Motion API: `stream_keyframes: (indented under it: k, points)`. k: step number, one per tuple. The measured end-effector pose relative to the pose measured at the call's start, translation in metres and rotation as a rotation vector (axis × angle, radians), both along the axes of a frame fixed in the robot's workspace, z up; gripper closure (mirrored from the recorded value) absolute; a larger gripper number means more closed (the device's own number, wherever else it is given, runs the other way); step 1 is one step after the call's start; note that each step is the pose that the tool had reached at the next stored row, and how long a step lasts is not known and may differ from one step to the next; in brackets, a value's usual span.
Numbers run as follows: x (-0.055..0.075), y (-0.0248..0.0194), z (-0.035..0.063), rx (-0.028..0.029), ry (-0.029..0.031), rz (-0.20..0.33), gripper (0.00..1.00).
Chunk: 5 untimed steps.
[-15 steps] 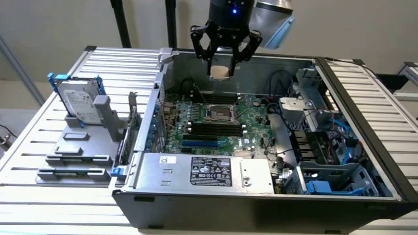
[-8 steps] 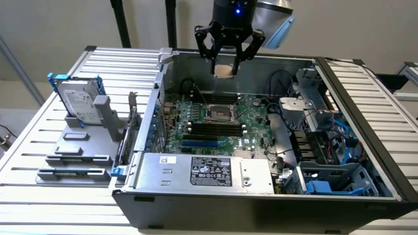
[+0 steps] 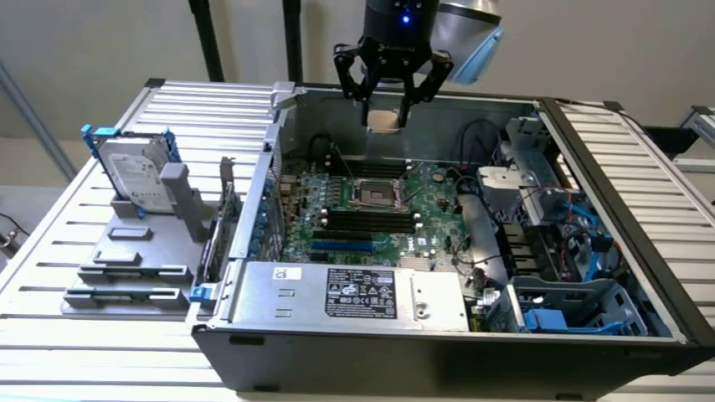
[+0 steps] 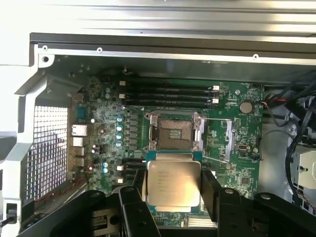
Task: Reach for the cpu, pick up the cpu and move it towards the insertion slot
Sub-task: 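Pick up the cpu and move it towards the insertion slot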
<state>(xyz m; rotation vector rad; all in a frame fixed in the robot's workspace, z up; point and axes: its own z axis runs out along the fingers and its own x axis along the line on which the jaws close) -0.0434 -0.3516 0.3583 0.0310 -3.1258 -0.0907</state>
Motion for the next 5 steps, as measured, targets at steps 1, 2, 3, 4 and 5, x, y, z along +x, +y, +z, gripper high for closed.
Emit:
stream_keyframes:
  k: [1, 2, 3, 4, 5]
  points:
    - [0.0, 0.0, 0.0, 0.0, 0.0002, 0.0, 0.46]
    - [0.0, 0.0, 0.0, 0.0001, 0.0007, 0.0, 0.46]
    - [-0.0001, 0.0001, 0.0, 0.0001, 0.0012, 0.0, 0.46]
    - [-0.0001, 0.0, 0.0, 0.0, 0.0014, 0.0, 0.46]
    - [-0.0001, 0.0, 0.0, 0.0, 0.0017, 0.0, 0.46]
